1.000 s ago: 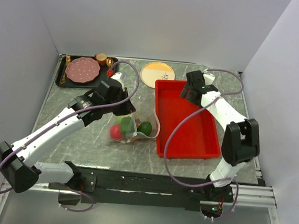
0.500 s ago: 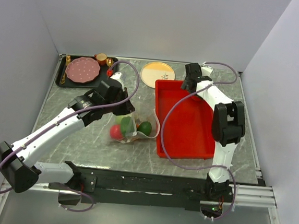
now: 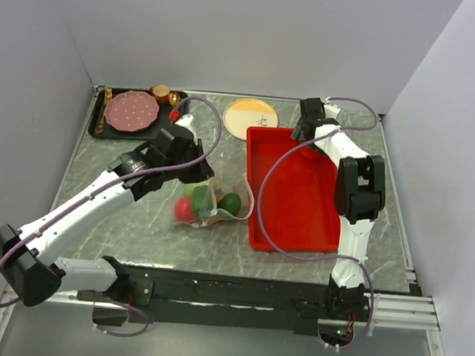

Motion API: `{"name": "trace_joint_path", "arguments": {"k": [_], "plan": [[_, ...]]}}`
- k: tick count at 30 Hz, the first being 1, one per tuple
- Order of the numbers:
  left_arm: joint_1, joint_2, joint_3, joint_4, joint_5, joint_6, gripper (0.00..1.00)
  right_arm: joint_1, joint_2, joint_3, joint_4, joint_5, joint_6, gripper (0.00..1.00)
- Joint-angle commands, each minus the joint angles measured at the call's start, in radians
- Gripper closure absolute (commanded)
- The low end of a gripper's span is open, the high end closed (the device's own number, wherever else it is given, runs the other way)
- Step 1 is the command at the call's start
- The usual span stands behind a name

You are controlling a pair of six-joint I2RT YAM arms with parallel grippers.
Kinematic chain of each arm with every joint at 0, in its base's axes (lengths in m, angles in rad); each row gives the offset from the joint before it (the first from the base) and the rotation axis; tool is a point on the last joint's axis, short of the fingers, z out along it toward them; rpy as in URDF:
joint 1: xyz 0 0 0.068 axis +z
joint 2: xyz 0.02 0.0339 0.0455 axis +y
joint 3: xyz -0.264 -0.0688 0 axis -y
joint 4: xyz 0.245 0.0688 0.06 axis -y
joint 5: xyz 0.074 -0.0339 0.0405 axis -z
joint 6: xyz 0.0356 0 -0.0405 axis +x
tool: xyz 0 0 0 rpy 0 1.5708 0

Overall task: Place the food in the zip-top bag and seal the zipper
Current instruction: Adjust the fake fruit in the bin.

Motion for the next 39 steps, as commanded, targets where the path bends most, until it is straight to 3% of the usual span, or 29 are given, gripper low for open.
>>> {"name": "trace_joint_path", "arguments": {"k": [1, 3, 14, 28, 39], "plan": [[0.0, -0.001, 0.007, 0.011, -0.015, 0.02, 0.99, -0.005, 0.029, 0.069, -0.038, -0.004, -0.001, 0.01], [0.0, -0.005, 0.003, 0.019, -0.013, 0.017, 0.99, -0.005, 0.022, 0.051, -0.034, -0.031, -0.009, 0.07], [0.0, 0.0, 0.008, 0.027, 0.005, 0.019, 0.99, -0.005, -0.054, -0.094, 0.002, -0.154, -0.023, 0.23], [0.0, -0.005, 0.006, 0.03, 0.014, 0.013, 0.99, 0.049, -0.311, -0.423, 0.082, -0.328, -0.035, 0.22], [0.0, -0.001, -0.003, 0.042, 0.025, 0.007, 0.99, 0.175, -0.46, -0.562, 0.022, -0.344, -0.066, 0.06]]}}
